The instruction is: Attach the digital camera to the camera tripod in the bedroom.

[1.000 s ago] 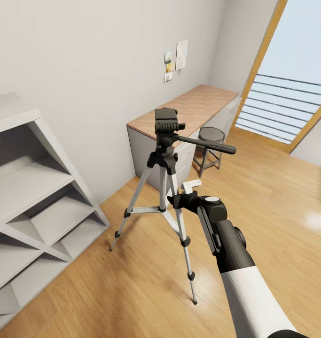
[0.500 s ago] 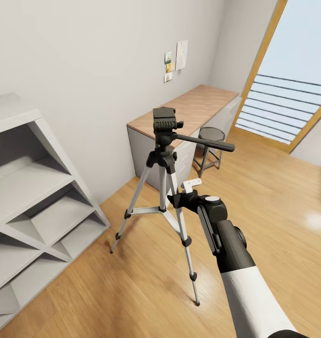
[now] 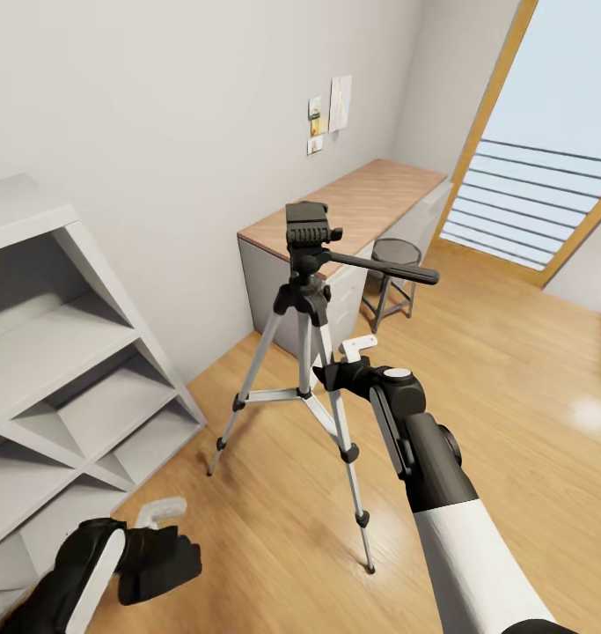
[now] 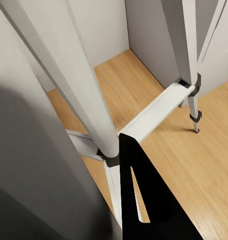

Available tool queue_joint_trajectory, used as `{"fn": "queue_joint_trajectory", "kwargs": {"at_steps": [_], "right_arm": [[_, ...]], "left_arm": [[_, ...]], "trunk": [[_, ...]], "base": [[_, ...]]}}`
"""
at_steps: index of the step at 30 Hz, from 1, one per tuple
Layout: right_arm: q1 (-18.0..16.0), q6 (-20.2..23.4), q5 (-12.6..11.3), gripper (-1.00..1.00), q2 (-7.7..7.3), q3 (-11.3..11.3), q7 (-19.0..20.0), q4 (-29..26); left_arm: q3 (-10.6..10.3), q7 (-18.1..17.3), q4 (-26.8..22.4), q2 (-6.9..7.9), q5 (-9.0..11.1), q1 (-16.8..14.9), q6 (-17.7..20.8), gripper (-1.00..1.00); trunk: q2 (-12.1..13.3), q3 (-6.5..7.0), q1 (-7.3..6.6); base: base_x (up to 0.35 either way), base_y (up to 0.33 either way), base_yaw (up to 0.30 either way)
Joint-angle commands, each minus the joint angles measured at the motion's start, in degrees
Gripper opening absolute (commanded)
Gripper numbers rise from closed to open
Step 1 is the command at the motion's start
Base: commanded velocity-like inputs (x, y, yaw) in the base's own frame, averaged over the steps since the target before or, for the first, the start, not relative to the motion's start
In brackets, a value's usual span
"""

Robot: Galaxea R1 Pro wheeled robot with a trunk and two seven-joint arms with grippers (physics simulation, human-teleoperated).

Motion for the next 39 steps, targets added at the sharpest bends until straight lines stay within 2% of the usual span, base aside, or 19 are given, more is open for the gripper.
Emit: {"fn": "queue_joint_trajectory", "kwargs": {"at_steps": [1, 4, 9, 10, 11, 14, 15, 16, 18, 20, 21, 22, 23, 27, 32, 33, 35, 36, 39], "right_arm": [[-0.02, 0.33, 0.42, -1.0, 0.02, -0.03, 0.49, 0.72], [-0.02, 0.34, 0.32, -1.0, 0.02, -0.04, 0.51, 0.95], [-0.02, 0.27, 0.33, -1.0, 0.02, -0.08, 0.45, 2.02], [-0.02, 0.26, 0.36, -1.0, 0.02, -0.08, 0.45, 2.26], [-0.02, 0.26, 0.39, -1.0, 0.02, -0.08, 0.38, 2.64], [-0.02, 0.25, 0.51, -1.0, 0.02, -0.05, 0.39, 2.75], [-0.02, 0.25, 0.62, -1.0, 0.02, -0.03, 0.42, 2.77], [-0.02, 0.22, 0.67, -1.0, 0.02, -0.03, 0.41, 2.75], [-0.02, 0.22, 0.7, -1.0, 0.02, -0.05, 0.39, 2.76], [-0.02, 0.19, 0.73, -1.0, 0.02, -0.07, 0.36, 2.75], [-0.02, 0.2, 0.75, -1.0, 0.02, -0.08, 0.35, 2.8], [-0.02, 0.18, 0.75, -1.0, 0.02, -0.08, 0.35, 2.79], [-0.02, 0.18, 0.75, -1.0, 0.02, -0.08, 0.31, 2.78], [-0.02, 0.17, 0.75, -1.0, -0.21, -0.07, 0.33, 2.74], [-0.02, 0.17, 0.76, -1.0, -0.35, -0.07, 0.34, 2.74], [-0.02, 0.17, 0.76, -1.0, -0.36, -0.05, 0.34, 2.74], [-0.02, 0.17, 0.76, -1.0, -0.38, -0.03, 0.34, 2.74], [-0.02, 0.17, 0.76, -1.0, -0.38, -0.02, 0.34, 2.73], [-0.02, 0.17, 0.76, -1.0, -0.39, -0.01, 0.34, 2.73]], "left_arm": [[0.09, -0.42, -0.51, 0.03, -0.4, -0.82, 0.52, -1.0], [0.11, -0.41, -0.72, 0.11, -0.34, -5.01, 1.12, -1.0], [0.1, -0.35, 3.53, 0.28, -0.3, -15.31, 1.33, -1.0], [0.12, -0.34, 5.86, 0.39, -0.3, -18.72, 1.33, -1.0], [0.11, -0.31, 12.97, 0.7, -0.47, -27.73, 1.33, -1.0], [0.09, -0.27, 17.97, 1.0, -1.12, -34.52, 1.33, -1.0], [0.11, -0.25, 20.8, 1.54, -2.14, -39.34, 1.33, -1.0], [0.13, -0.24, 22.26, 1.9, -2.91, -42.39, 1.33, -1.0], [0.14, -0.24, 23.5, 2.16, -3.5, -45.17, 1.33, -1.0], [0.15, -0.24, 25.4, 2.38, -4.15, -49.98, 1.33, -1.0], [0.16, -0.23, 27.56, 2.44, -4.48, -56.32, 1.33, -1.0], [0.2, -0.23, 28.6, 2.21, -4.54, -59.47, 1.33, -1.0], [0.19, -0.23, 29.0, 2.08, -4.55, -60.59, 1.33, -1.0], [0.21, -0.23, 31.88, 0.26, -4.59, -68.98, 1.33, -1.0], [0.24, -0.25, 32.48, -3.25, -4.55, -74.98, 1.33, -1.0], [0.26, -0.26, 32.46, -4.75, -4.52, -76.81, 1.33, -1.0], [0.29, -0.27, 32.47, -6.28, -4.52, -78.61, 1.33, -1.0], [0.33, -0.26, 32.5, -7.8, -4.53, -80.17, 1.33, -1.0], [0.34, -0.23, 32.78, -10.67, -4.67, -82.05, 1.33, -1.0]], "trunk": [[-0.08, -0.1, 0.04], [-0.08, -0.1, 0.04], [-0.08, -0.1, 0.04], [-0.08, -0.1, 0.04], [-0.08, -0.1, 0.04], [-0.08, -0.1, 0.04], [-0.08, -0.1, 0.04], [-0.08, -0.1, 0.04], [-0.08, -0.1, 0.04], [-0.08, -0.1, 0.04], [-0.08, -0.1, 0.04], [-0.08, -0.1, 0.04], [-0.08, -0.1, 0.04], [-0.08, -0.1, 0.04], [-0.08, -0.1, 0.04], [-0.08, -0.1, 0.04], [-0.08, -0.1, 0.04], [-0.08, -0.1, 0.04], [-0.08, -0.1, 0.04]], "base": [[0.0, 0.0, 0.0], [0.0, 0.0, 0.0], [0.0, 0.0, 0.0], [0.0, 0.0, 0.0], [0.0, 0.0, 0.0], [0.0, 0.0, 0.0], [0.0, 0.0, 0.0], [0.0, 0.0, 0.0], [0.0, 0.0, 0.0], [0.0, 0.0, 0.0], [0.0, 0.0, 0.0], [0.0, 0.0, 0.0], [0.0, 0.0, 0.0], [0.0, 0.0, 0.0], [0.0, 0.0, 0.0], [0.0, 0.0, 0.0], [0.0, 0.0, 0.0], [0.0, 0.0, 0.0], [0.0, 0.0, 0.0]]}}
